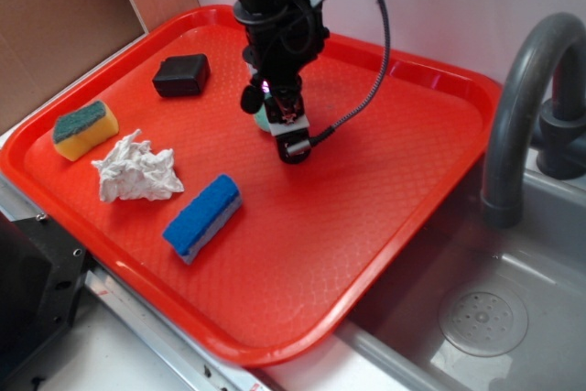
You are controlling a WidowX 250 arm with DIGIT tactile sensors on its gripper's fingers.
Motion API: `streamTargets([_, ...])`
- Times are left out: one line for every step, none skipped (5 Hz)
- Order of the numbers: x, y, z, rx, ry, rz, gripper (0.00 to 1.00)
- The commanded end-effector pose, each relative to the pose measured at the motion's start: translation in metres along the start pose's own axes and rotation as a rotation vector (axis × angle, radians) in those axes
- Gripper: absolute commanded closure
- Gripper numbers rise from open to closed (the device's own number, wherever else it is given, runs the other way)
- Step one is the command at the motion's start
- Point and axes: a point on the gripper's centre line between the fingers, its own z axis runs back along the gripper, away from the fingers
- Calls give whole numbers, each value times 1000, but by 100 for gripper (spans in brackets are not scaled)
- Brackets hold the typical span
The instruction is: Grab the green ball.
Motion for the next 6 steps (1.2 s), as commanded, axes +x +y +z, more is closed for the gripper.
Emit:
streamTargets([2, 4, -3, -2, 9, 19, 100])
streamTargets([1, 3, 8, -2, 20, 26, 100])
streamTargets([-4, 7, 44, -35, 24, 125, 100])
streamTargets([-13, 13, 93, -56, -39, 229, 100])
streamTargets([-42, 10, 141, -85, -132, 444, 100])
streamTargets([-65, 8, 186, -112, -207, 485, 100])
